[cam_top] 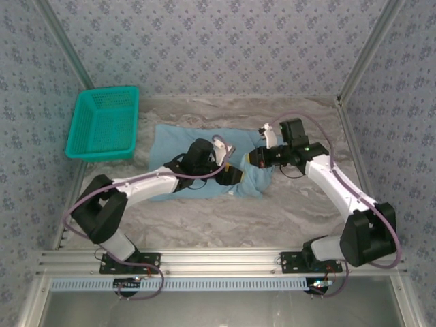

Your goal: Fold the inside-out t-shirt

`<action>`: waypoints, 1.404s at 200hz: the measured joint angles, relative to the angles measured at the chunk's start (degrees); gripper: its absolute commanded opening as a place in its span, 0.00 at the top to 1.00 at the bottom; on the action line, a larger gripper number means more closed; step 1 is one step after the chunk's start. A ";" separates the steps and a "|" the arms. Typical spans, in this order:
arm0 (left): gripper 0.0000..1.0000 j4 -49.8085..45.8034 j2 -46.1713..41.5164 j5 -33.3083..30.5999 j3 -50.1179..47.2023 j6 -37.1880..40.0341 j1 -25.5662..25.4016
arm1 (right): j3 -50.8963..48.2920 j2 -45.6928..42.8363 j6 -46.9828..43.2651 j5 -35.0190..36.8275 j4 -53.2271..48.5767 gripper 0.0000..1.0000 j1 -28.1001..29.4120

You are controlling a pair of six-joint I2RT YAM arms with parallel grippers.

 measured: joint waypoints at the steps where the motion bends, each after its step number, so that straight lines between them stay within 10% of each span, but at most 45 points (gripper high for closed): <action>1: 0.42 0.13 0.28 0.33 0.28 0.04 -0.13 | -0.02 -0.22 0.04 0.37 -0.39 0.90 -0.07; 76: 0.34 -5.81 7.85 14.34 8.41 8.90 -4.70 | -8.68 -9.51 7.50 33.27 -13.60 0.55 -0.63; 154: 0.32 -16.74 12.68 -6.60 12.92 15.52 -2.38 | -18.64 -9.68 17.46 31.10 -4.70 0.28 6.62; 235: 0.91 -17.05 20.39 -0.46 17.84 15.58 -1.77 | -21.35 -7.80 18.40 29.70 6.21 1.00 2.19; 281: 0.97 -9.11 7.93 6.67 7.41 8.22 5.03 | -26.38 -23.63 12.31 17.64 14.78 1.00 -3.48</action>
